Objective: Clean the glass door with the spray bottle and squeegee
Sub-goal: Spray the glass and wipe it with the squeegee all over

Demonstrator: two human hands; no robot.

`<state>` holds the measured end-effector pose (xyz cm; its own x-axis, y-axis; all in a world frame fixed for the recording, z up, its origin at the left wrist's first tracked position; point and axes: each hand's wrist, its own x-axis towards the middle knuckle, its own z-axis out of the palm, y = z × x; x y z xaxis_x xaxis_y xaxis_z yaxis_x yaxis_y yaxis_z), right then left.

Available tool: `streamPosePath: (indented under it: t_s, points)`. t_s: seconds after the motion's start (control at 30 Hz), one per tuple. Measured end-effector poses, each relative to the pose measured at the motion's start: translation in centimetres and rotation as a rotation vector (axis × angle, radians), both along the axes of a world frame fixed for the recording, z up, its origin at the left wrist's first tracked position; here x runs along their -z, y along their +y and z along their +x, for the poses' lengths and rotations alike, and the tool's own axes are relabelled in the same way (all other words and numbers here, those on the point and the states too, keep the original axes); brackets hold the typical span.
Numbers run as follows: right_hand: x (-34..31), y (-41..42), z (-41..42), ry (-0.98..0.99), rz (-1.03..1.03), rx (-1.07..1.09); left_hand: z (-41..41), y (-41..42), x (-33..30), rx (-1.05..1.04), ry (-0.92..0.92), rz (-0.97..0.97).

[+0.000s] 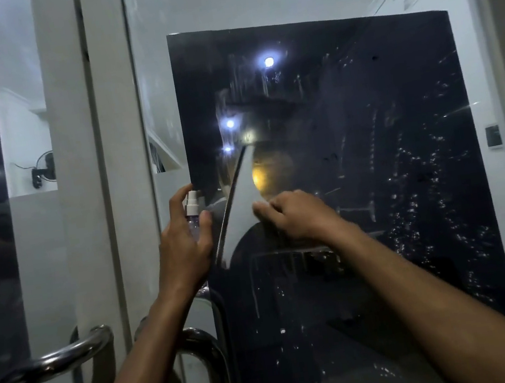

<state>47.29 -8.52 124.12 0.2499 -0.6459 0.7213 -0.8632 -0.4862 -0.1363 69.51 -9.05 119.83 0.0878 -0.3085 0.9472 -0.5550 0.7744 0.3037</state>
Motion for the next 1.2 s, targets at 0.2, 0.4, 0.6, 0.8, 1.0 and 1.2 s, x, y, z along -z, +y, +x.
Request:
streamPosePath:
  t_s: [0.2,0.4,0.6,0.8,1.0,1.2]
  points:
    - [-2.7,-1.9,-0.6,0.328,0.142,0.143,-0.3,-0.4,0.3,-0.006,0.016,0.005]
    - [-1.9,-2.4,-7.7,0.334,0.284,0.218,-1.6,-0.9,0.3,-0.040,0.023,0.012]
    - [-1.4,-0.9,-14.4,0.295,0.352,0.307,-3.4,-0.7,0.1,-0.027,0.010,0.019]
    - [-0.7,1.0,-15.3,0.171,0.180,0.250,-3.8,0.0,0.0,-0.031,0.015,0.013]
    - [-1.5,0.4,-7.2,-0.389,0.081,-0.200,-3.5,0.7,-0.4,-0.062,0.031,-0.007]
    - [-3.2,-1.5,1.0,-0.870,0.172,-0.329,-1.7,1.3,-0.8,-0.087,0.038,-0.032]
